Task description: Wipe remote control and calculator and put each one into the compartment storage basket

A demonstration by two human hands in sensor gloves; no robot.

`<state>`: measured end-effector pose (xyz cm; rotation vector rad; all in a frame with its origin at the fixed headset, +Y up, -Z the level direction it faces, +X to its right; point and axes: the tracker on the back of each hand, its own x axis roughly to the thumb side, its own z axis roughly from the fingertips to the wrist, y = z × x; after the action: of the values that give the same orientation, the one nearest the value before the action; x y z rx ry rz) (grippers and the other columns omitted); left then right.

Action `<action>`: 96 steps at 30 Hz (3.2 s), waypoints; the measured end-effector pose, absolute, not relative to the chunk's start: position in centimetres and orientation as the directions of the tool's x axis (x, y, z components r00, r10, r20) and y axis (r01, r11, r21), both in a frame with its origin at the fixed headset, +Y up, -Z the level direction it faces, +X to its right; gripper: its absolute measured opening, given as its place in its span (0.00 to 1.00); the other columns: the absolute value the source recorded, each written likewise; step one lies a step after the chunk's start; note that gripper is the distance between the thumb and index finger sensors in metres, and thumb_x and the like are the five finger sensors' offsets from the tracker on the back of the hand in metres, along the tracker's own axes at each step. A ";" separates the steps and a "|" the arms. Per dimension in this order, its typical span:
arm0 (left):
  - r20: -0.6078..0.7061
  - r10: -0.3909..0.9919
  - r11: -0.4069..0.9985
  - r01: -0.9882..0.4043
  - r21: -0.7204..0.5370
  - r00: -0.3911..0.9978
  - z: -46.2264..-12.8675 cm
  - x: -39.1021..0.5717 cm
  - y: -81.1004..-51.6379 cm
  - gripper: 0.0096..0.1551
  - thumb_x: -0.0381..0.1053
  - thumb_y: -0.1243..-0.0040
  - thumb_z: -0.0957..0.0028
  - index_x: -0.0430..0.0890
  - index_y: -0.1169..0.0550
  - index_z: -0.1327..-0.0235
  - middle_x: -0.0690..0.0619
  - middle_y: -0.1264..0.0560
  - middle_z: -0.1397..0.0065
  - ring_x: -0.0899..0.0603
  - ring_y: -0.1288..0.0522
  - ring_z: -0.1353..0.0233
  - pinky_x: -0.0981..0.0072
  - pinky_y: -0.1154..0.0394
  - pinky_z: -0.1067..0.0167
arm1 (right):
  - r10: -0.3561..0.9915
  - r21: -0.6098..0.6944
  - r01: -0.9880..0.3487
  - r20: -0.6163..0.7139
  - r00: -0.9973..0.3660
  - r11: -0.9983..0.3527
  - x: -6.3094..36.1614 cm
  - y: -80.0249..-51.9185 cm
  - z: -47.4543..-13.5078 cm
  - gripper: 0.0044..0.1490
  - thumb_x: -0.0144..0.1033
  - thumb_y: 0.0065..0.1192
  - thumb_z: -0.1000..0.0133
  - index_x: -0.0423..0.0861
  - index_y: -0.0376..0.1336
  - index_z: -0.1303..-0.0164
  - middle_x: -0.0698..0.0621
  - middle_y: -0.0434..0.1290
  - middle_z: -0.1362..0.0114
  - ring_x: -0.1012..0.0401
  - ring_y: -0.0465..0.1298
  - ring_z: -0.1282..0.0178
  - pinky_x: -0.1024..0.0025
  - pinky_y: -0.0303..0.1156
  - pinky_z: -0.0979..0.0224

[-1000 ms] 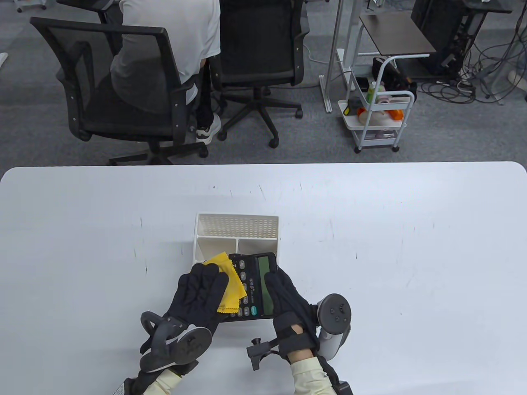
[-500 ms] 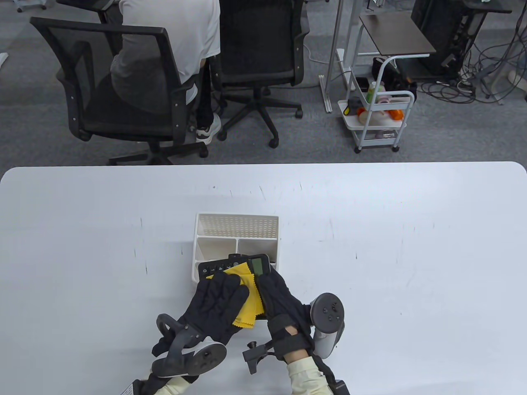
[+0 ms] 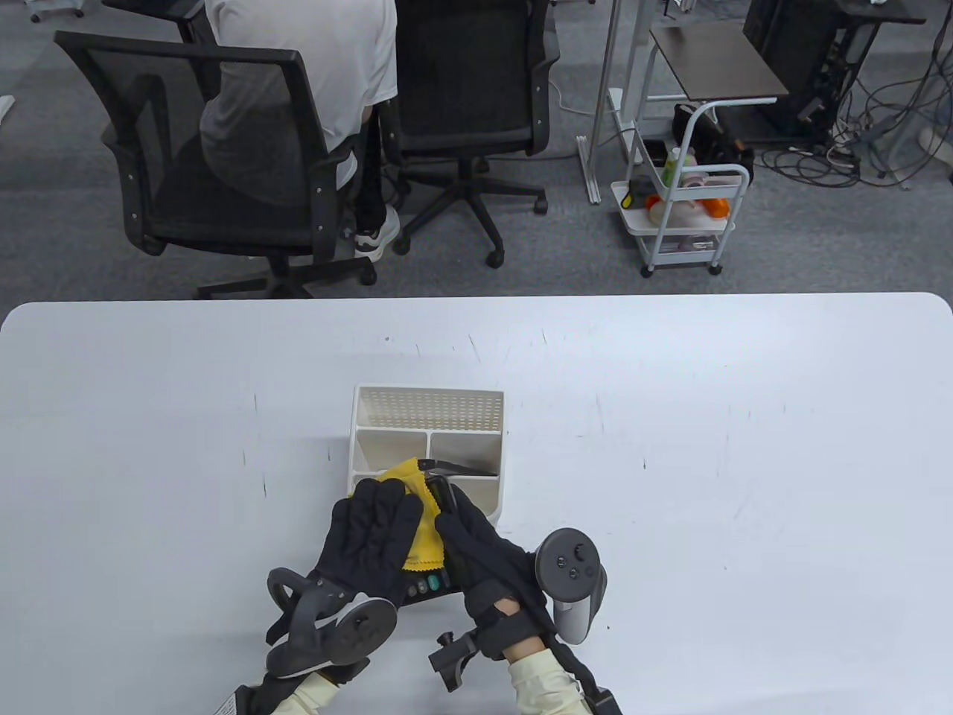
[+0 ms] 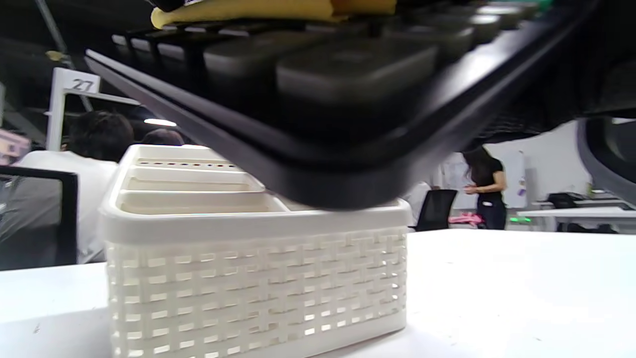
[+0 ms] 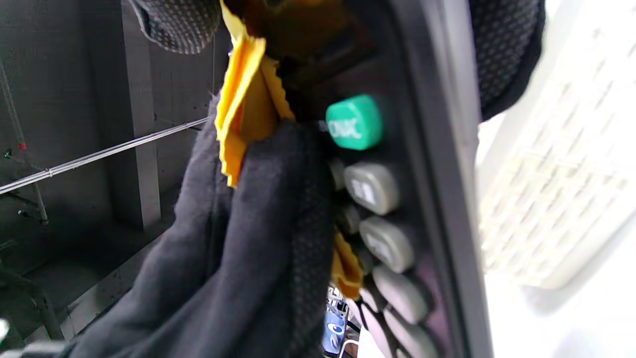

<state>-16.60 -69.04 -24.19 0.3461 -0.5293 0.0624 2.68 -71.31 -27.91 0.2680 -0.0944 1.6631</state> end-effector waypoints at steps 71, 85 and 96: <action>0.461 0.521 0.603 -0.692 0.397 0.718 -24.8 -25.9 -65.3 0.24 0.59 0.31 0.56 0.63 0.25 0.46 0.60 0.17 0.41 0.50 0.14 0.42 0.51 0.17 0.44 | 0.970 0.198 -0.979 0.244 0.008 -0.042 4.2 -70.6 -28.2 0.58 0.63 0.46 0.36 0.30 0.43 0.13 0.23 0.50 0.15 0.31 0.60 0.23 0.24 0.52 0.32; 0.539 0.009 0.789 -0.337 0.514 0.842 -23.9 -20.9 -66.4 0.28 0.47 0.29 0.51 0.66 0.28 0.40 0.62 0.24 0.26 0.41 0.30 0.20 0.38 0.31 0.29 | 0.965 0.124 -0.962 0.060 0.254 0.245 4.4 -71.7 -28.5 0.60 0.38 0.53 0.34 0.17 0.23 0.27 0.29 0.66 0.28 0.49 0.82 0.40 0.47 0.77 0.39; 0.535 -0.055 0.884 -0.208 0.418 0.843 -24.4 -19.3 -67.7 0.32 0.56 0.50 0.41 0.58 0.38 0.21 0.49 0.38 0.15 0.37 0.37 0.17 0.37 0.36 0.26 | 0.953 -0.028 -0.965 0.166 0.254 0.262 5.9 -71.0 -28.1 0.54 0.33 0.52 0.35 0.21 0.27 0.23 0.34 0.68 0.30 0.47 0.81 0.42 0.49 0.77 0.39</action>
<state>-19.27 -67.74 -24.43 0.4854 -0.5678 0.0838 5.86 -71.00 -28.10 0.0844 -0.1606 1.3051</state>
